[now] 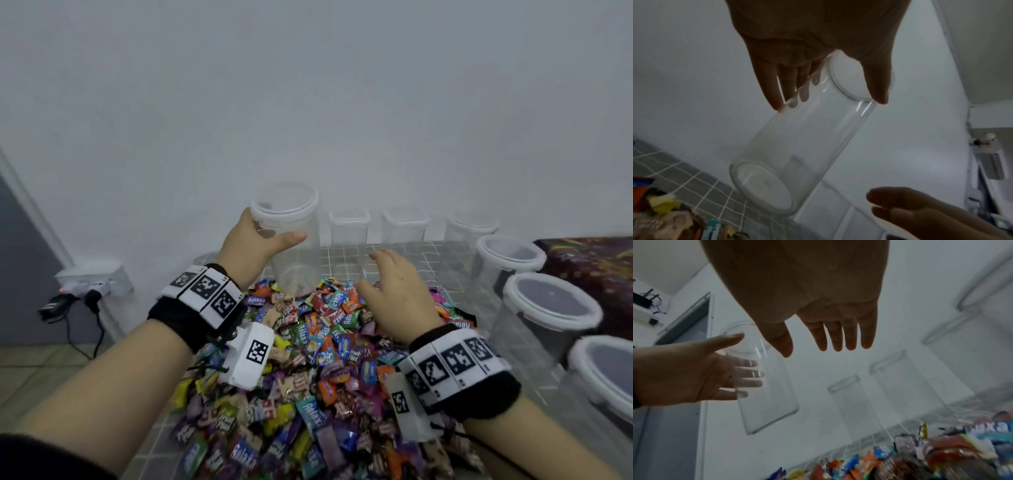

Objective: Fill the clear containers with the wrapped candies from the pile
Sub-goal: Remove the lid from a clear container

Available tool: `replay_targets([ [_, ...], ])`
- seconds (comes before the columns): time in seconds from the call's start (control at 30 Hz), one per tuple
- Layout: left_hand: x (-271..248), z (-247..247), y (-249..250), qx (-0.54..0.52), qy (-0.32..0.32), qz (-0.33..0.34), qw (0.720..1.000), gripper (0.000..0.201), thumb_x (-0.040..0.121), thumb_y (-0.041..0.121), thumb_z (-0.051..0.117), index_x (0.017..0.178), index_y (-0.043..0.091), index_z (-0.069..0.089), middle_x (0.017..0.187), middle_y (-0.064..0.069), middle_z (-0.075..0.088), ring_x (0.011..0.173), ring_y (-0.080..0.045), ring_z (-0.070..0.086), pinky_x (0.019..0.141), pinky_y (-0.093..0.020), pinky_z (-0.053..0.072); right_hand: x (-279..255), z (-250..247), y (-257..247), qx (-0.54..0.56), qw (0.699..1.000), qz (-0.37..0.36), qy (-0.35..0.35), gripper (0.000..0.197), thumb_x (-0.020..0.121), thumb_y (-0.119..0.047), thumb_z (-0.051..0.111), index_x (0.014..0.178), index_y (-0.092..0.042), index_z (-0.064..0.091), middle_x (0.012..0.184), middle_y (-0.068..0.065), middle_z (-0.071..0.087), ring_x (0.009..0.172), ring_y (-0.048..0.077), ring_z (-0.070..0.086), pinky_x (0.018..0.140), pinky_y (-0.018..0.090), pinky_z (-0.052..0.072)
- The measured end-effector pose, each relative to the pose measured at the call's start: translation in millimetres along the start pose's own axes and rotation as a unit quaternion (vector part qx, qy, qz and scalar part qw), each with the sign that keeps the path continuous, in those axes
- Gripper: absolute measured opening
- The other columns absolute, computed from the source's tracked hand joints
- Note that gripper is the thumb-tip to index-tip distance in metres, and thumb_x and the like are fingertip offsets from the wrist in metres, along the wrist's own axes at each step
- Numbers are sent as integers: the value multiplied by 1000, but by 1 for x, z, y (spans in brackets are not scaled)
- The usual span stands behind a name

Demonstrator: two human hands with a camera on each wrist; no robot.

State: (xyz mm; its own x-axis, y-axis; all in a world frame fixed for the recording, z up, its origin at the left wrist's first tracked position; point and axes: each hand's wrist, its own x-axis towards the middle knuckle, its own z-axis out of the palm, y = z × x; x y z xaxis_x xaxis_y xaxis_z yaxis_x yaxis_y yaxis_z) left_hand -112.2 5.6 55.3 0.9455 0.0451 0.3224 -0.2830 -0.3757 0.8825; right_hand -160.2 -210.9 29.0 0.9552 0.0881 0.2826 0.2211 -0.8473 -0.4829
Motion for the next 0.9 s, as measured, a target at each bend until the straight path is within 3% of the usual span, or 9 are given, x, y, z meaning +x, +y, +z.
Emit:
replay_targets([
  [0.1,-39,-9,18,-43,-22,19,999,77,52,48,84,118,24,52,107,12,66,97,2,61,78,-14,47,-14,-14,-10,26,999,-14,18,52,94,-32,48,141,-11,36,146,3,36,133,17,31,107,30,27],
  [0.17,-66,-14,28,-70,-53,27,996,62,57,33,86,110,29,55,101,14,70,94,3,63,77,-13,49,-26,-22,-18,44,998,-28,31,51,93,-30,50,139,-12,38,143,3,39,130,17,35,103,28,29],
  [0.27,-105,-21,35,-92,-99,22,991,59,61,28,85,113,25,55,101,19,70,95,3,65,74,-9,48,-48,-33,-31,70,996,-40,29,49,94,-32,49,139,-15,39,141,1,43,124,16,43,98,27,31],
  [0.43,-156,-28,24,-125,-152,14,980,92,49,52,85,128,18,52,123,7,64,114,-9,59,87,-15,47,-84,-42,-49,155,986,-69,-9,44,94,-42,47,130,-18,50,129,-4,55,113,10,51,94,29,40],
  [0.5,-172,-29,16,-133,-167,-1,977,99,49,57,84,130,13,50,125,3,63,117,-13,58,88,-17,47,-97,-40,-53,218,971,-81,-58,48,89,-50,50,128,-21,51,121,-9,58,107,5,54,93,29,44],
  [0.6,-192,-27,7,-129,-192,-11,973,95,55,55,82,132,11,49,127,0,62,120,-16,56,96,-26,46,-115,-32,-55,241,954,-114,-139,80,69,-73,59,135,-30,42,123,-17,54,110,-6,51,88,16,43],
  [0.67,-200,-25,2,-113,-198,-20,973,93,56,59,80,130,11,51,125,1,63,119,-18,57,97,-29,46,-124,-26,-55,228,952,-121,-164,98,57,-79,58,140,-31,37,128,-19,50,114,-5,49,88,12,39],
  [0.73,-206,-22,0,-101,-209,-18,973,89,59,60,78,131,16,51,125,4,63,120,-15,56,98,-28,44,-132,-20,-55,219,952,-113,-182,105,52,-81,56,142,-31,34,127,-19,47,116,-3,45,87,9,35],
  [0.9,-220,-12,5,-116,-204,-18,972,83,59,60,77,127,20,52,124,15,62,117,-5,56,90,-11,42,-141,-10,-51,255,944,-70,-197,91,65,-69,65,141,-29,36,127,-12,48,116,5,48,96,22,39],
])
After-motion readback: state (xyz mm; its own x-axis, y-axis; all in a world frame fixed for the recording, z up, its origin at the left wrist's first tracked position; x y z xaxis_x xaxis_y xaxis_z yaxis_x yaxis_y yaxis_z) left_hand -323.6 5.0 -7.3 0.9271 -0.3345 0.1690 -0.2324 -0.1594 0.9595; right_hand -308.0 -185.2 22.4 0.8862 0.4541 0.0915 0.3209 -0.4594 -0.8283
